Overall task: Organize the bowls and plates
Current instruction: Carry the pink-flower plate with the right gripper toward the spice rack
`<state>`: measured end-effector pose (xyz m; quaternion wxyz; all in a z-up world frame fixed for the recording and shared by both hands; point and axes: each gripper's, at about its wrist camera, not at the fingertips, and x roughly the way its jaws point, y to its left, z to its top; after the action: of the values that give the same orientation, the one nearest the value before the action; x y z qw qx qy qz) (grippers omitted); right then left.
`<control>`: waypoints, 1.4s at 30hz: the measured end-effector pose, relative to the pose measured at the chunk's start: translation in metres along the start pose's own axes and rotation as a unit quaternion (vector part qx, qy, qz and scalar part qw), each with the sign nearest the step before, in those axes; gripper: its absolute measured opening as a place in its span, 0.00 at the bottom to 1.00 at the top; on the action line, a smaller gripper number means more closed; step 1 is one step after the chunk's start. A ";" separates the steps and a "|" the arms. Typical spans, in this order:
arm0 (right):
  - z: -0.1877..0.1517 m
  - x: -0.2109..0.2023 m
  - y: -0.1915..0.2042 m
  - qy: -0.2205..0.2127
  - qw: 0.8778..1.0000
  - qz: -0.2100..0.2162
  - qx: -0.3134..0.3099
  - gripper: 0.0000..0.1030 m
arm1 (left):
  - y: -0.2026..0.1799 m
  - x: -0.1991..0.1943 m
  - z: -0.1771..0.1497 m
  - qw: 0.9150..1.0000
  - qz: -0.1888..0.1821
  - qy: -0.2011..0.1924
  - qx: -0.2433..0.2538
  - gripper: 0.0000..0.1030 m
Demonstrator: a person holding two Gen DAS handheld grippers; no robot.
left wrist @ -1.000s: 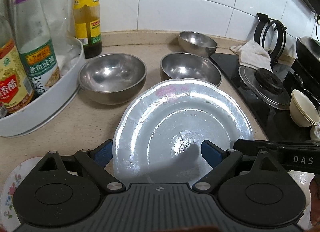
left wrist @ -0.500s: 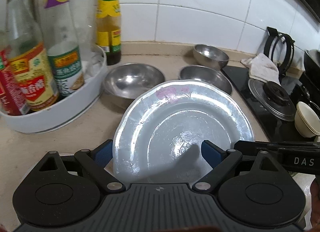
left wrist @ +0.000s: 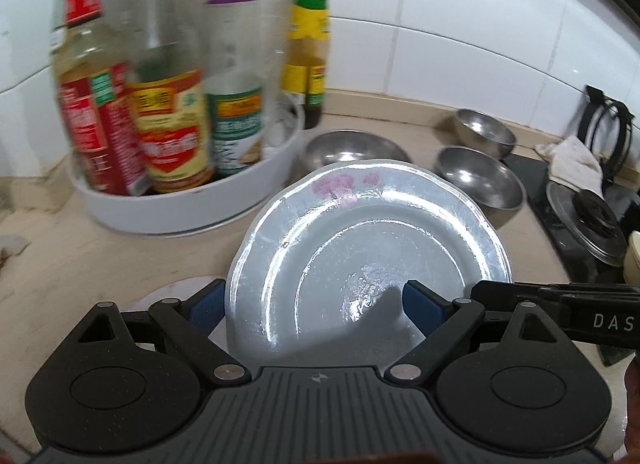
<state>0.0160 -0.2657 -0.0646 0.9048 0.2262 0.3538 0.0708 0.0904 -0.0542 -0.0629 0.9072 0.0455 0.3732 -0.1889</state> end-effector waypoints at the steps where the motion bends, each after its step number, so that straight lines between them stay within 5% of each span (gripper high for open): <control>1: 0.000 0.002 0.002 0.003 1.000 0.005 -0.003 0.21 | 0.004 -0.002 -0.001 1.000 0.005 -0.001 -0.004 0.92; 19: -0.005 0.049 0.051 0.058 0.994 0.072 -0.050 0.21 | 0.063 -0.024 -0.031 0.994 0.073 0.008 -0.082 0.92; 42: -0.015 0.075 0.073 0.082 0.992 0.066 -0.073 0.21 | 0.090 -0.012 -0.045 0.991 0.076 0.034 -0.107 0.92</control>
<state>0.0639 -0.1740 -0.0870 0.8803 0.1759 0.4050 0.1737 0.0864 0.0428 -0.0919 0.9052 -0.0169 0.4177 -0.0768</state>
